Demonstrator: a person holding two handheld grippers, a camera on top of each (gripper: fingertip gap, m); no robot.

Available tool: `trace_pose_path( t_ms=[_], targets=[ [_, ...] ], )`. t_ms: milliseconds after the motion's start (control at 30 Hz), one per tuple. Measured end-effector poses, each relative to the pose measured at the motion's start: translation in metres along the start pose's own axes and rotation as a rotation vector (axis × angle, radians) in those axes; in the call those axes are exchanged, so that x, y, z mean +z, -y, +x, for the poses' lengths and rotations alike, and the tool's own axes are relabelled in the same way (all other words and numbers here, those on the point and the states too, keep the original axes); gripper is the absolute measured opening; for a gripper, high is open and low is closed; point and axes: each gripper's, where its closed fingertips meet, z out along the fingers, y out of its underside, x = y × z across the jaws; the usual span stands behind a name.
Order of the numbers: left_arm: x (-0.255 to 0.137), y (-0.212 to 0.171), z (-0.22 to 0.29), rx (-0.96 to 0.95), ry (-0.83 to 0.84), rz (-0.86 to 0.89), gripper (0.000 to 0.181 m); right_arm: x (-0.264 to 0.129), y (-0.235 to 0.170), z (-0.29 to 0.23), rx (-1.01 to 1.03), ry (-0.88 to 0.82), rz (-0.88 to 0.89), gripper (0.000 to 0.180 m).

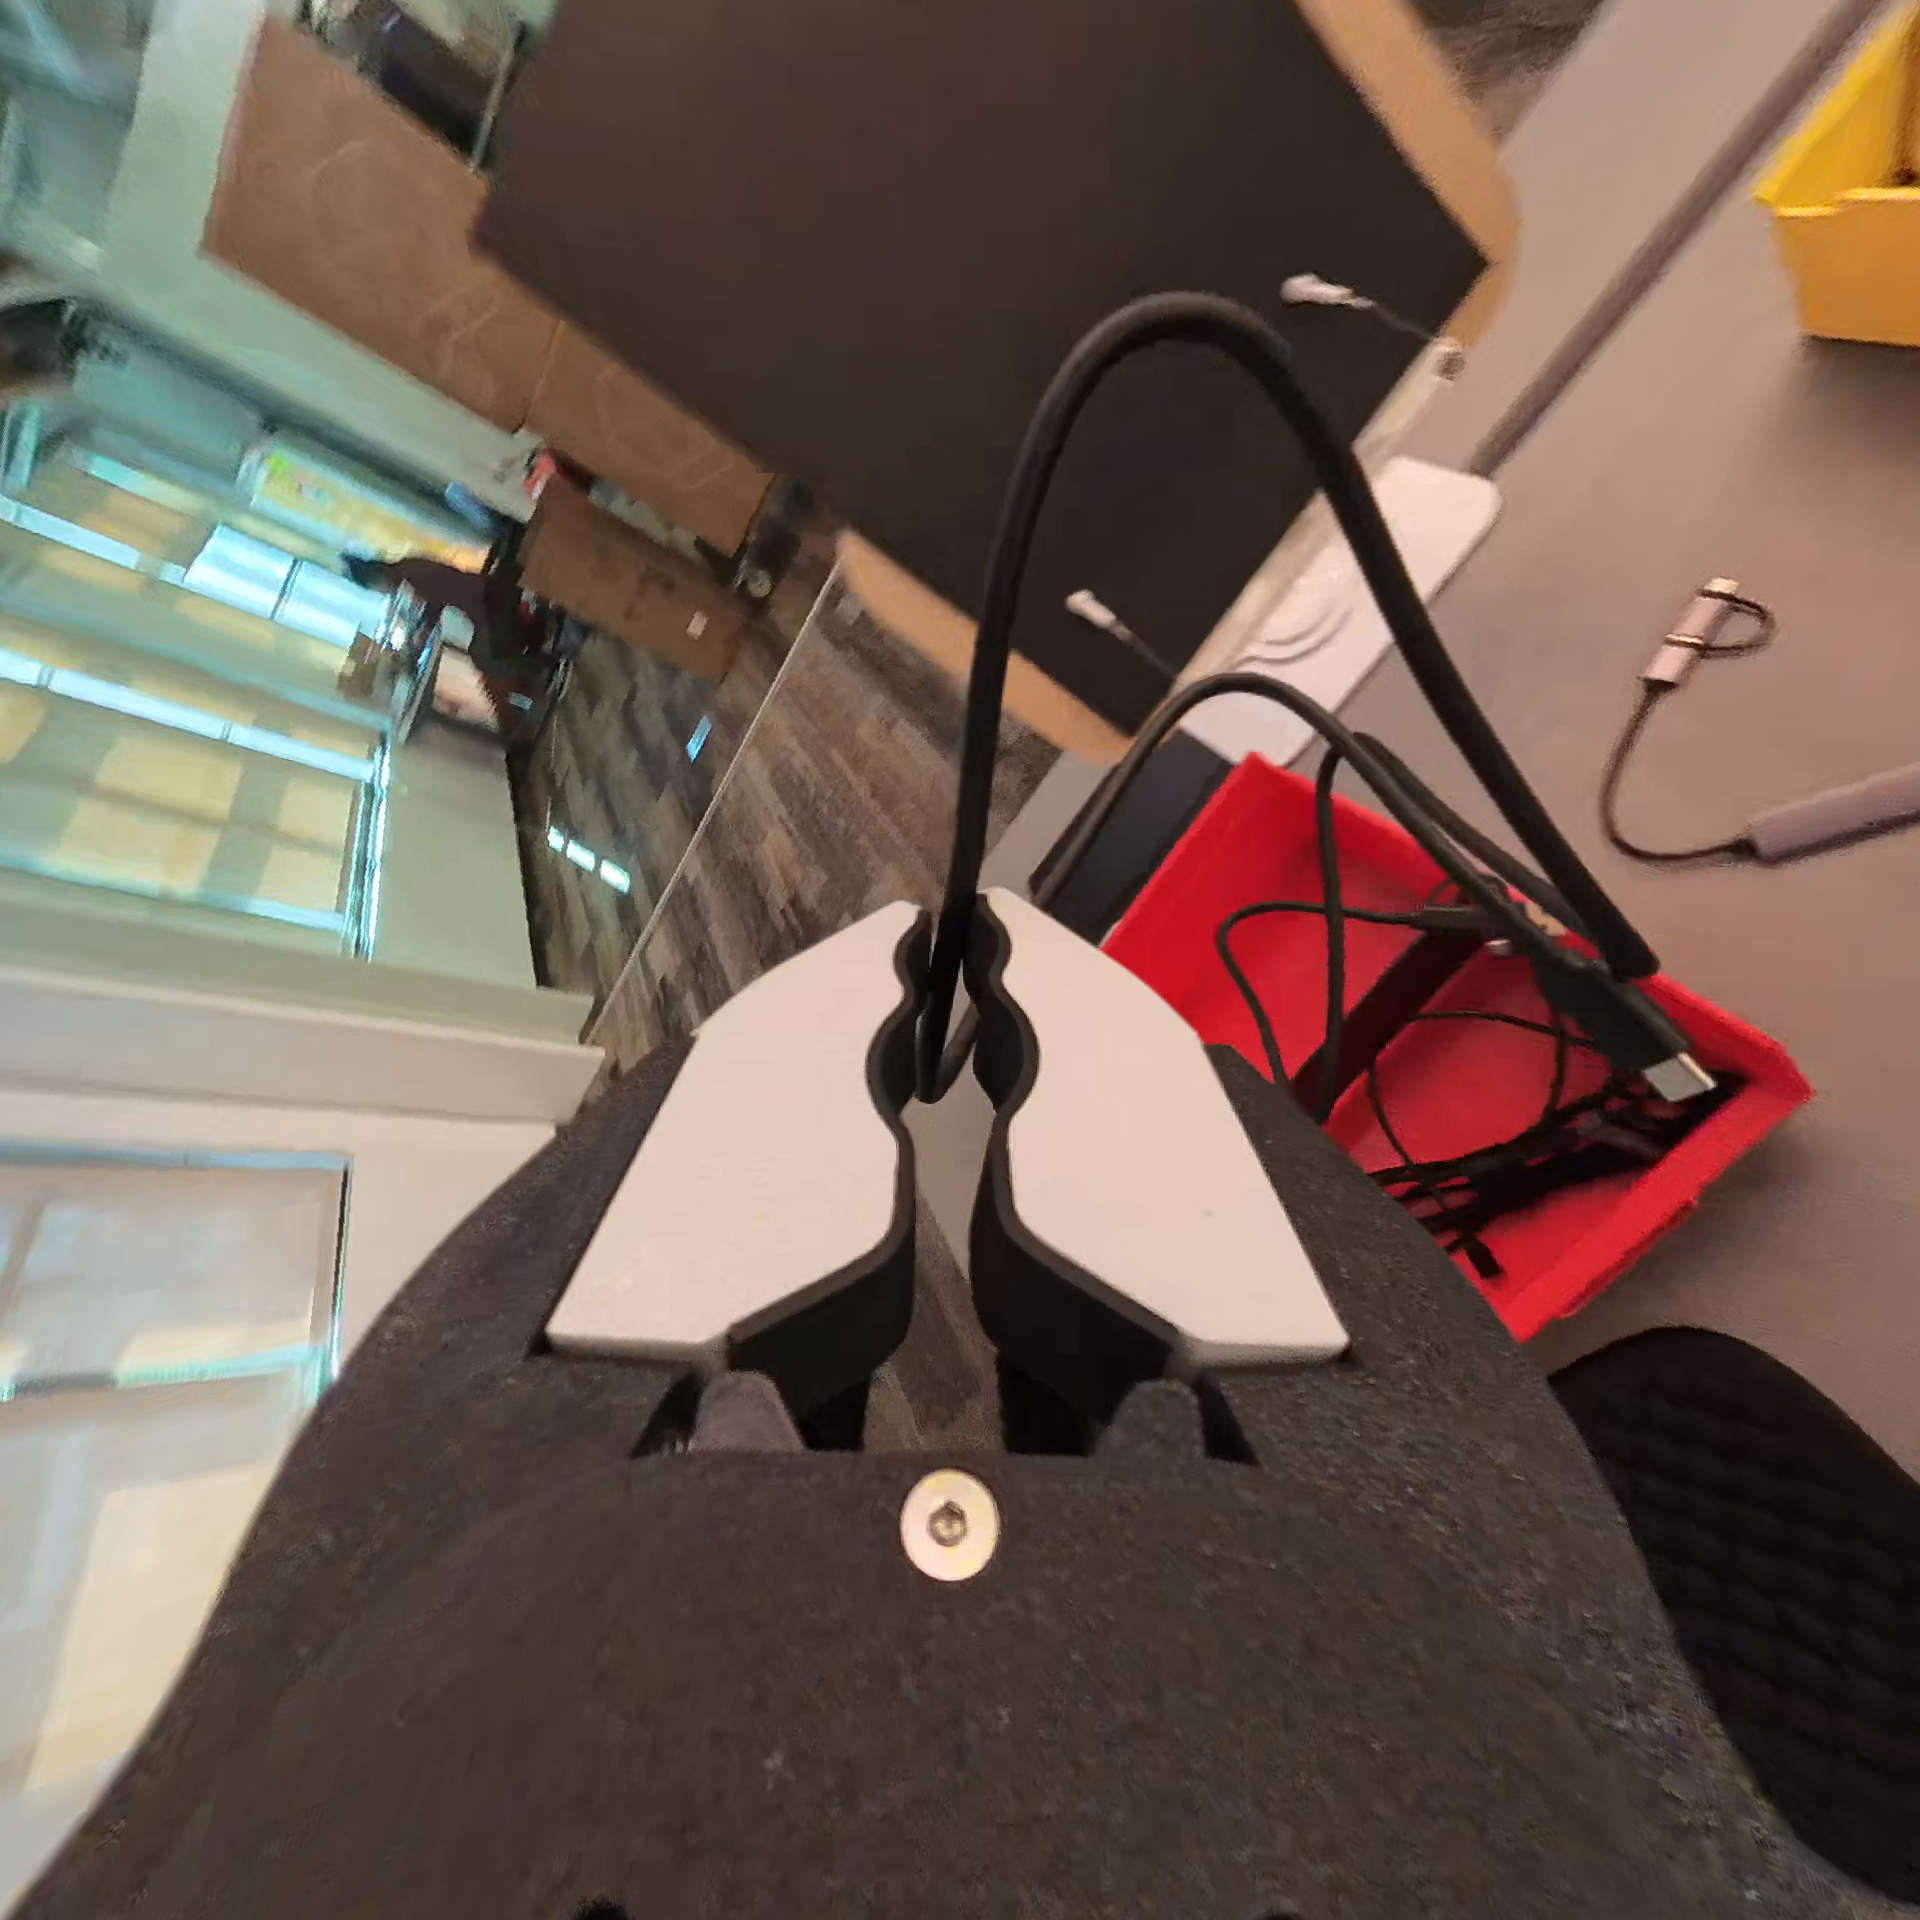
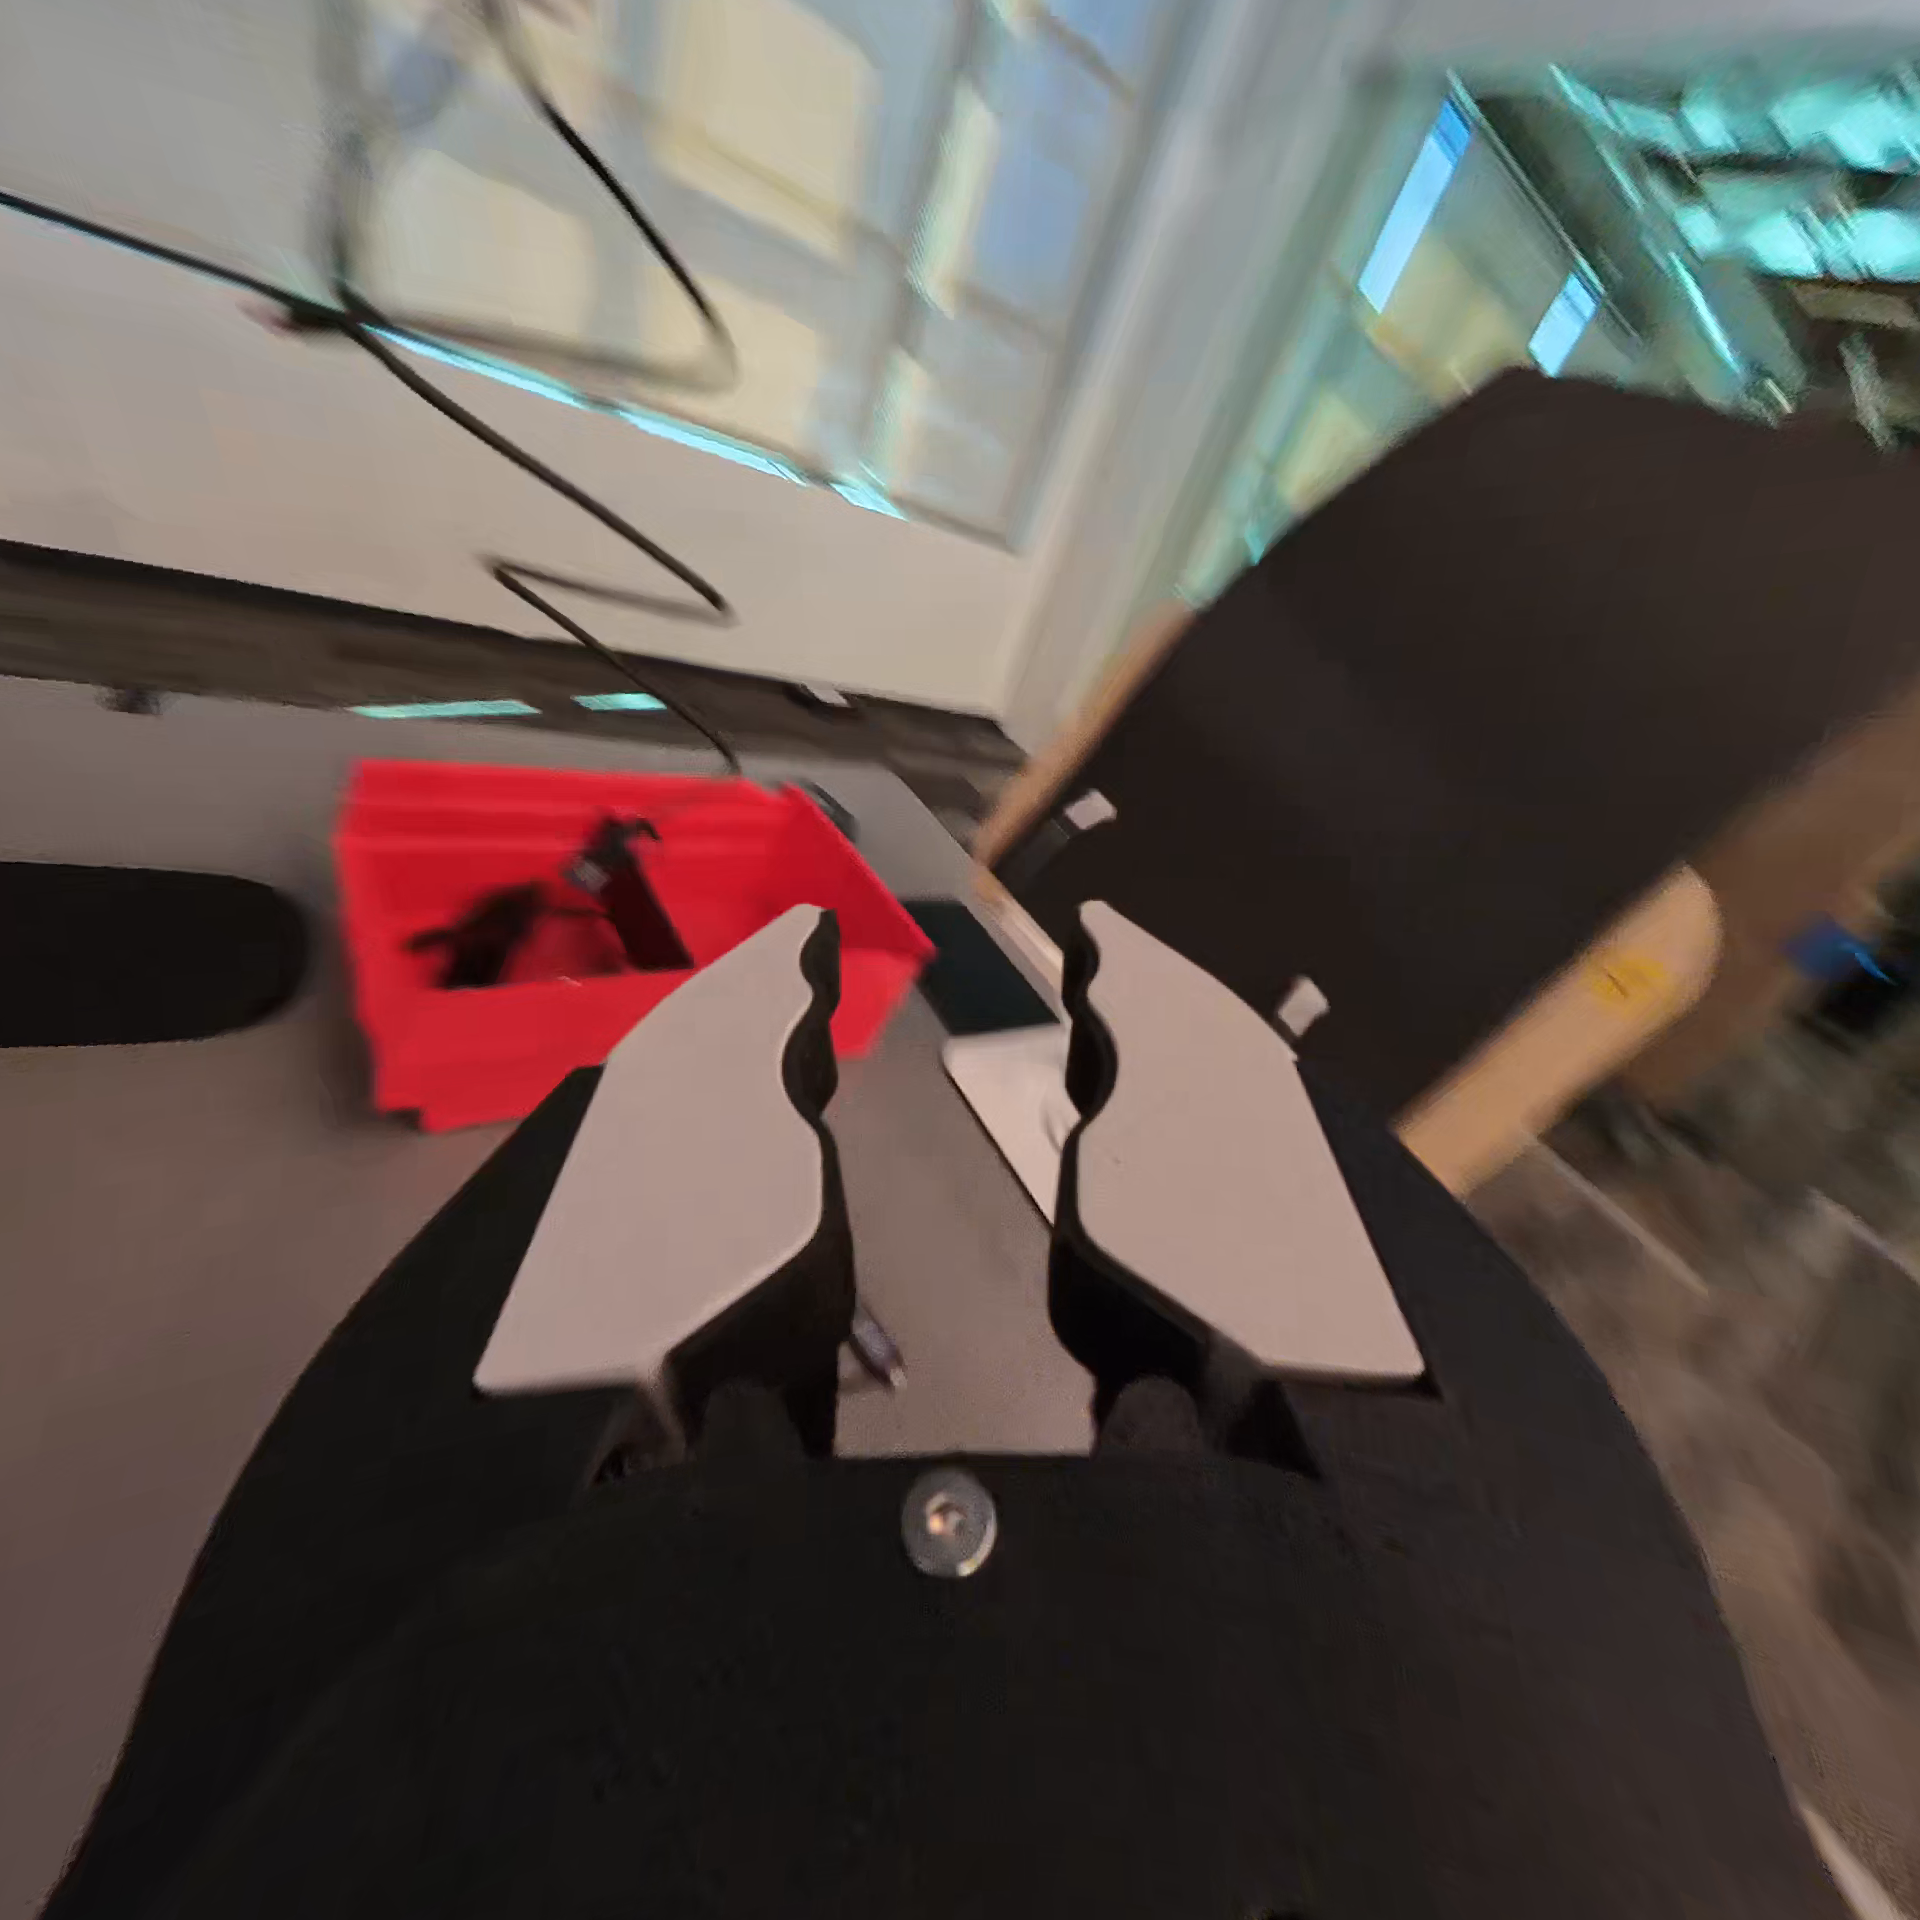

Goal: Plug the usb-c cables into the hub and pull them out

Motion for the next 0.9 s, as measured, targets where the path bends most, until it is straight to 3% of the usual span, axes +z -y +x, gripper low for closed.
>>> trace_pose_path(
  t_ms=[100,200,333,500,600,700,833,900],
  targets=[
    [0.009,0.027,0.047,0.082,-0.135,0.073,0.005,0.013,0.018,-0.048,-0.172,0.124,0.104,0.041],
    [0.017,0.05,0.096,0.118,-0.304,0.143,0.005,0.016,0.023,-0.077,-0.459,0.082,0.13,0.041],
    [0.03,0.073,0.141,0.108,-0.468,0.225,0.005,0.004,0.043,-0.114,-0.768,0.026,0.298,0.042],
    [0.038,0.093,0.176,0.045,-0.641,0.322,0.004,0.014,0.033,-0.118,-0.841,0.019,0.213,0.033],
    [0.043,0.099,0.184,-0.017,-0.708,0.371,0.004,0.014,0.023,-0.12,-0.844,0.072,0.17,0.003],
    [0.056,0.092,0.187,-0.092,-0.743,0.369,0.006,0.013,0.011,-0.11,-0.763,0.122,0.014,0.003],
    [0.073,0.077,0.17,-0.203,-0.666,0.397,0.048,-0.001,-0.035,-0.086,-0.579,0.174,-0.404,0.002],
    [0.073,0.071,0.16,-0.249,-0.619,0.44,0.05,-0.015,-0.065,-0.095,-0.47,0.273,-0.618,0.002]
  ],
)
